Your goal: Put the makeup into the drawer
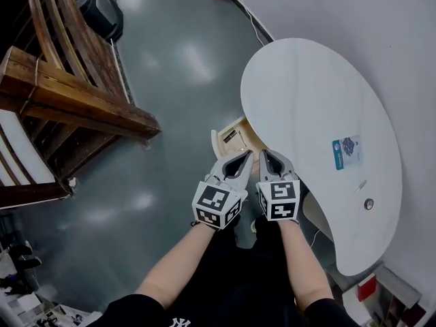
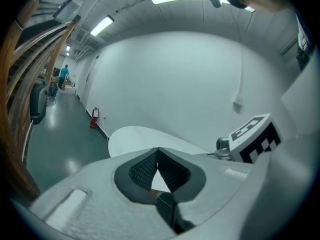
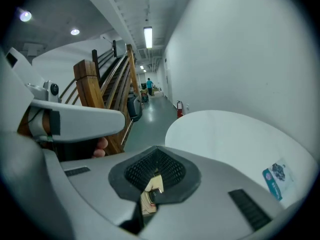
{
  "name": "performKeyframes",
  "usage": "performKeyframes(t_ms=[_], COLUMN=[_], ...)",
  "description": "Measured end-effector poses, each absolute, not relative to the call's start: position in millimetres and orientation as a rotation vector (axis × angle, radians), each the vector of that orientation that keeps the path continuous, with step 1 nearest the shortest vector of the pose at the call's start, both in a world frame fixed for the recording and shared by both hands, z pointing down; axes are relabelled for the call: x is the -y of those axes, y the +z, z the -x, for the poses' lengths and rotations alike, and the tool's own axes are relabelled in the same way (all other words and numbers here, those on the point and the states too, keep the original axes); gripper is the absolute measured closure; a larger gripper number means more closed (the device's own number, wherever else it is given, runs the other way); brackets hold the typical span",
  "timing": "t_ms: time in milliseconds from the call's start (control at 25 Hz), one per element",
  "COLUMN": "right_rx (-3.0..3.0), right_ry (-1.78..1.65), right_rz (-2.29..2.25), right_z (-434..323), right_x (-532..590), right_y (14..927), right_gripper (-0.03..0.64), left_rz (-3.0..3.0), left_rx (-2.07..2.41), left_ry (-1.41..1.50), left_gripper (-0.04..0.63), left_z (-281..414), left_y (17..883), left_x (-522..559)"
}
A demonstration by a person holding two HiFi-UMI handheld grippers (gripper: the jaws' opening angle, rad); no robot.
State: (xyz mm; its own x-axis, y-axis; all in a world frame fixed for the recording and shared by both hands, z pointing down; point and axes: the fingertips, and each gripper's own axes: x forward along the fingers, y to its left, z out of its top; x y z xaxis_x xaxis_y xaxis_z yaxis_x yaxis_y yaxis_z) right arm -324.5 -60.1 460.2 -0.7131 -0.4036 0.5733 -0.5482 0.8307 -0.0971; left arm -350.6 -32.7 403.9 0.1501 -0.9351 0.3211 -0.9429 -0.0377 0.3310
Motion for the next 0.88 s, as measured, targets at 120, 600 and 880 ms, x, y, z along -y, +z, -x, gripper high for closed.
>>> performKeyframes(t_ms=[120, 600, 880], right_rx=[2.516, 2.691, 2.775], right_ry=[0.363, 0.370, 0.332], right_rz=[-0.742, -0.874, -0.917], right_z=[316, 279, 261], right_x=[65, 66, 64], right_y=[425, 302, 247], right_gripper=[0.601, 0.601, 0.601], left_rz=[-2.016, -2.162, -2.264], left_rx=[1.774, 1.731, 1.718], left_ry=[0.026, -0.004, -0.035], left_gripper=[0.584, 0.584, 0.584], left_z=[340, 307, 285], left_y=[382, 288, 239], left_x=[35, 35, 35])
